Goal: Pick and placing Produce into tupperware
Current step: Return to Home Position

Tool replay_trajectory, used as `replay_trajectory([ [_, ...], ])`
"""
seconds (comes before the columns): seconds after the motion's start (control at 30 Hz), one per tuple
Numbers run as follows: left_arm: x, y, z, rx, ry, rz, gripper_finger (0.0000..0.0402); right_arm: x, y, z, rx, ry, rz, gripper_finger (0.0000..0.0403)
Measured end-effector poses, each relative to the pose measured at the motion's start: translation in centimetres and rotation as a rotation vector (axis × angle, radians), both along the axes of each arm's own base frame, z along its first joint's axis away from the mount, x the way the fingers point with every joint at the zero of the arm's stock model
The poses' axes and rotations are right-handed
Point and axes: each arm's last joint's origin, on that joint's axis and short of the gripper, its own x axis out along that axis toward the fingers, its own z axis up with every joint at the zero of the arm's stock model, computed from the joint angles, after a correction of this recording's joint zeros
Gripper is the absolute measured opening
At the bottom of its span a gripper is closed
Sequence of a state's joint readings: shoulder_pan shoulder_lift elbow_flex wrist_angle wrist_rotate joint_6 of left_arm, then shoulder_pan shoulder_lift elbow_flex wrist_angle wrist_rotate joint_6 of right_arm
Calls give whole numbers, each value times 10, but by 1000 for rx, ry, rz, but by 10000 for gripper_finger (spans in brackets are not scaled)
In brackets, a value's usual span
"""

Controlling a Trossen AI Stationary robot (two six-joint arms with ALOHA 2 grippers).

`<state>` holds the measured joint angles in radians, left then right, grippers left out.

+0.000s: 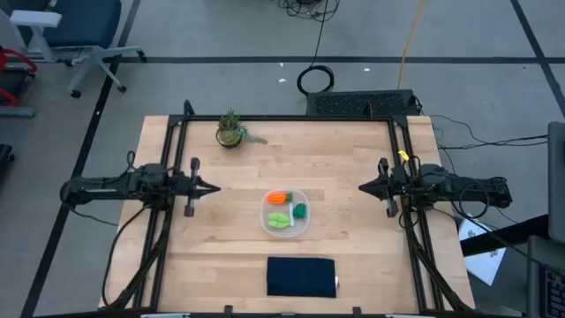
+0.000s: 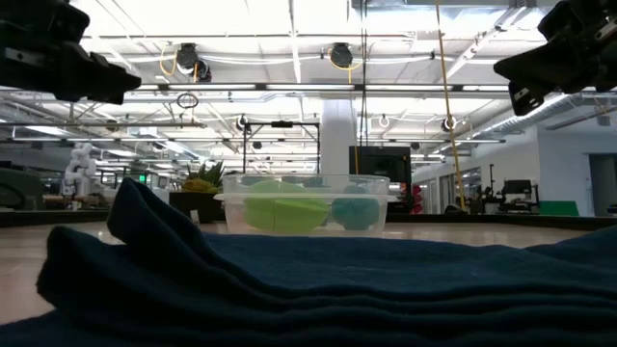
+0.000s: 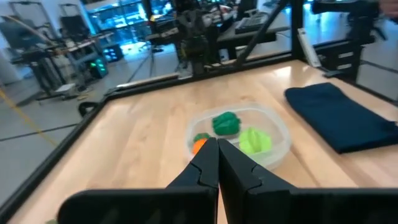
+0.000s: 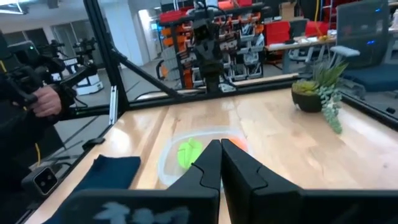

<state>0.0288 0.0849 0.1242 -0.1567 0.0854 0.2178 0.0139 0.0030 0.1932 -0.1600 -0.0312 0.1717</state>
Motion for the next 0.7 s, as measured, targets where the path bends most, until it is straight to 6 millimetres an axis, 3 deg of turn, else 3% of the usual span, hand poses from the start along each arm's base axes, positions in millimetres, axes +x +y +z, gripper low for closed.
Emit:
replay_trajectory([
  [0.23,3,-1,-18,-30,37,-45,1,2,1,-4,34,-19,24,0],
  [0.7,4,-1,-18,-27,16,-53,1,8,4,-22,60,-37,125,0],
])
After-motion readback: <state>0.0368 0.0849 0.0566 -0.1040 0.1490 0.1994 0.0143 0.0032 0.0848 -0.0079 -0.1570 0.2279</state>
